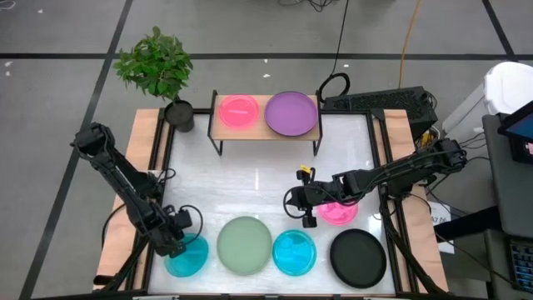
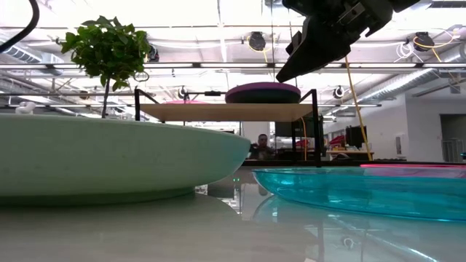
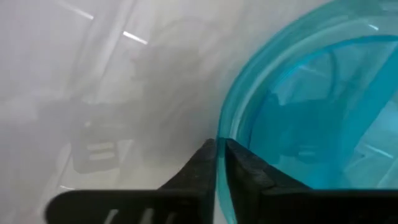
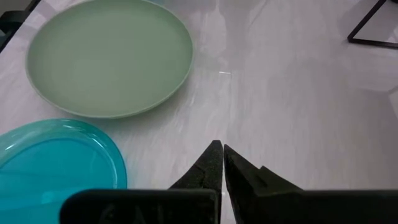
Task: Place and stack plates onto a shelf
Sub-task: Stack the left blue plate on top of the pink plate on the shelf
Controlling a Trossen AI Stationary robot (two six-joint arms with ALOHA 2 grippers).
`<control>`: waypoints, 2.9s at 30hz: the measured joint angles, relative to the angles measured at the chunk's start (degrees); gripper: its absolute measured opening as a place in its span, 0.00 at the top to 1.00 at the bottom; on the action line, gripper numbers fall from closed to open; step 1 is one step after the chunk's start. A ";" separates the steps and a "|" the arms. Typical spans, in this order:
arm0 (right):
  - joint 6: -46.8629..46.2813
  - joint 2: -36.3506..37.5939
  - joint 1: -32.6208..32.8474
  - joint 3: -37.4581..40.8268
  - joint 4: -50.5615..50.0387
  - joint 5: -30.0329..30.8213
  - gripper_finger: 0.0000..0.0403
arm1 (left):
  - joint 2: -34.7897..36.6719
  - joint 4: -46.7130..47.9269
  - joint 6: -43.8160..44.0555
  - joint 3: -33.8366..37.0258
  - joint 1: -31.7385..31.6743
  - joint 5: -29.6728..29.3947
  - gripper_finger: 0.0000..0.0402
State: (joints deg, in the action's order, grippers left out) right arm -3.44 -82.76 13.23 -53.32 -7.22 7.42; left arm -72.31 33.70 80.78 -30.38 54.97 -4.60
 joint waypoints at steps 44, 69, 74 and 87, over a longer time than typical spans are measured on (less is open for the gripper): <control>-0.22 0.04 0.13 3.66 4.17 0.00 1.00 | 29.70 -2.61 -37.43 -0.03 -28.28 -28.72 0.99; -0.13 0.04 3.02 5.70 9.23 0.00 1.00 | 26.26 -18.76 -71.86 -13.29 -61.56 -29.03 0.99; 0.28 0.06 3.02 5.70 9.20 0.00 1.00 | 21.53 -18.75 -72.66 -16.33 -69.36 -24.35 0.99; 0.02 0.05 3.13 5.73 9.16 -0.02 1.00 | 8.96 -17.53 -73.00 -26.57 -81.20 -15.22 0.99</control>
State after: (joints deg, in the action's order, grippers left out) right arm -3.42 -82.71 16.36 -47.59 1.93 7.40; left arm -63.35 16.17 7.78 -56.95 -26.22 -19.82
